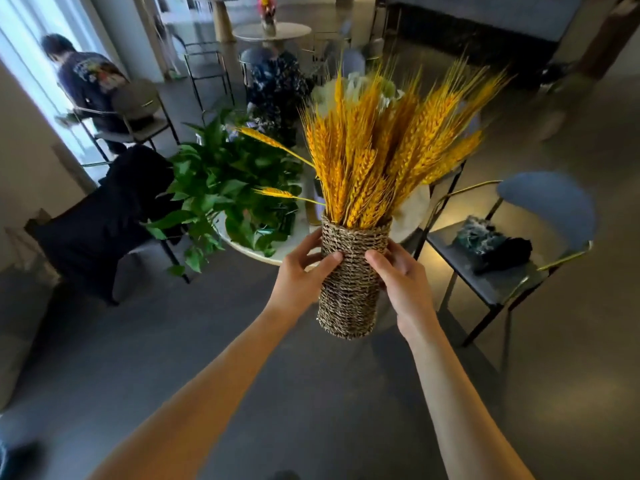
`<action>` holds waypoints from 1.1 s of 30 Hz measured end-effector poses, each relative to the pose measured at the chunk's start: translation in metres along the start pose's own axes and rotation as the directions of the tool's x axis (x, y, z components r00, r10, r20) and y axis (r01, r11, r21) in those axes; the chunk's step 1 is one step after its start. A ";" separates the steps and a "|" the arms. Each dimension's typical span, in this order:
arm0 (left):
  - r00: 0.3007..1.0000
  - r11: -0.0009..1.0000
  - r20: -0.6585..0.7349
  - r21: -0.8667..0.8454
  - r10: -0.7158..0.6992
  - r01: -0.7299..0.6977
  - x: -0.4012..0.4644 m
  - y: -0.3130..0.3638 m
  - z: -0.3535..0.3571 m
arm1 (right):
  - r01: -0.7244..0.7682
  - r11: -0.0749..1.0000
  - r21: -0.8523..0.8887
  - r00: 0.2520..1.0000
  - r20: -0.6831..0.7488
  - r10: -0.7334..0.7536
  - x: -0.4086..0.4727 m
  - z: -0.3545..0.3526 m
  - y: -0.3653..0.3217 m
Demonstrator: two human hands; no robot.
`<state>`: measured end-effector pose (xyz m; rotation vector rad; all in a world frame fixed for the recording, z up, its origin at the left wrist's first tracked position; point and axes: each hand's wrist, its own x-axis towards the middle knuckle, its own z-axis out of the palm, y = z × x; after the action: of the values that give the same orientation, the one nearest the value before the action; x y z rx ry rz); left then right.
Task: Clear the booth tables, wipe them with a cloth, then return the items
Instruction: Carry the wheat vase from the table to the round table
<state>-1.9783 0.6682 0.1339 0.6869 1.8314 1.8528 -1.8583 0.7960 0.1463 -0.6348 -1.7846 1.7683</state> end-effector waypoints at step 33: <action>0.905 0.906 0.159 -0.094 -0.395 0.412 0.350 -0.120 0.154 | -0.189 0.982 -0.013 0.972 -0.146 0.185 0.351 -0.124 0.153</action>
<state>-2.1576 1.0106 0.0276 0.3431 1.6059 1.5867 -2.0426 1.1272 0.0100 -0.9445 -1.6990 1.7723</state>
